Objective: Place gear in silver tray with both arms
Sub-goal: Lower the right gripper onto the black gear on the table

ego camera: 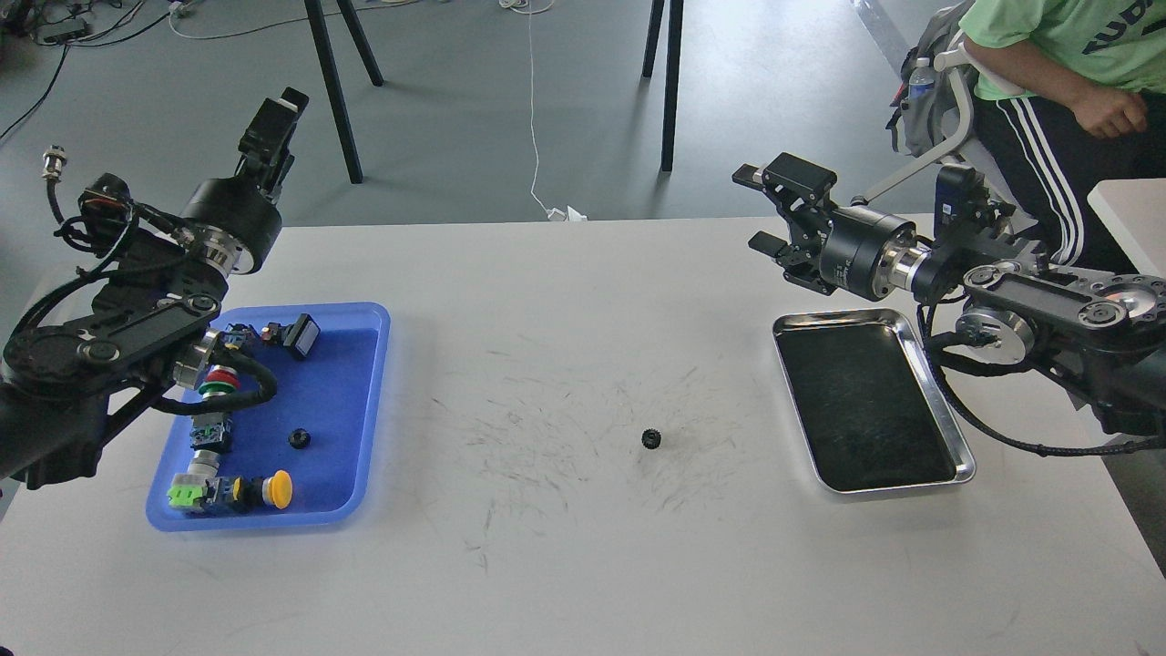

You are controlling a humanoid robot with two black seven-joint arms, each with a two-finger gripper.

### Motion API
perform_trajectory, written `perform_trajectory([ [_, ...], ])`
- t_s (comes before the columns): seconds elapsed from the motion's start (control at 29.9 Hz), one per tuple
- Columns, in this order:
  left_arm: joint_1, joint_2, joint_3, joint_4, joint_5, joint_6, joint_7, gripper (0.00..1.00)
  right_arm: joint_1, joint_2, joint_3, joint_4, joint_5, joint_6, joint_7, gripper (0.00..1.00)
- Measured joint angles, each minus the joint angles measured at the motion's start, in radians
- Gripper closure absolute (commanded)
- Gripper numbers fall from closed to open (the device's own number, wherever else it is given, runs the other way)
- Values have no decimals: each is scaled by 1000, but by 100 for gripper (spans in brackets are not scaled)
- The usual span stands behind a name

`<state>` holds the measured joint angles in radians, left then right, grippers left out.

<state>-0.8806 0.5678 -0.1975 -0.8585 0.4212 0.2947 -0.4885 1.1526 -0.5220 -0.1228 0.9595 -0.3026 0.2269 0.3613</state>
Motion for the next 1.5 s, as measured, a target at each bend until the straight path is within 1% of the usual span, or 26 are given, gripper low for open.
perform_trajectory([
  [0.17, 42, 13, -30, 7, -68, -22, 0, 2, 91, 2, -113, 31, -68, -9, 1, 2],
  [0.3, 73, 37, -75, -2, -104, -54, 0, 2, 156, 8, -219, 79, -169, -13, 1, 4],
  [0.47, 88, 46, -95, -4, -120, -63, 0, 2, 219, 10, -309, 152, -413, -12, 1, 4],
  [0.6, 90, 51, -97, -4, -125, -71, 0, 2, 244, 11, -335, 170, -638, 0, 5, 4],
  [0.67, 90, 54, -97, -4, -125, -73, 0, 2, 259, 22, -344, 173, -717, 15, 16, 4],
  [0.8, 91, 62, -97, -2, -127, -77, 0, 2, 287, 74, -398, 171, -812, 44, 64, 4],
  [0.87, 91, 65, -97, -1, -130, -90, 0, 2, 305, 94, -425, 163, -861, 47, 79, 4],
  [0.97, 94, 75, -98, 3, -148, -141, 0, 2, 319, 141, -458, 156, -938, 48, 102, 4],
  [1.07, 101, 78, -99, 4, -163, -166, 0, 2, 323, 197, -478, 139, -979, 48, 122, 4],
  [1.2, 114, 78, -101, 16, -171, -214, 0, 2, 329, 247, -508, 97, -990, 48, 127, 4],
  [1.3, 121, 73, -121, 22, -217, -281, 0, 2, 335, 284, -537, 79, -995, 48, 128, 5],
  [1.44, 136, 73, -147, 25, -318, -400, 0, 2, 339, 327, -561, 46, -1020, 47, 128, 8],
  [1.5, 139, 72, -151, 26, -340, -426, 0, 2, 339, 343, -575, 35, -1041, 46, 128, 10],
])
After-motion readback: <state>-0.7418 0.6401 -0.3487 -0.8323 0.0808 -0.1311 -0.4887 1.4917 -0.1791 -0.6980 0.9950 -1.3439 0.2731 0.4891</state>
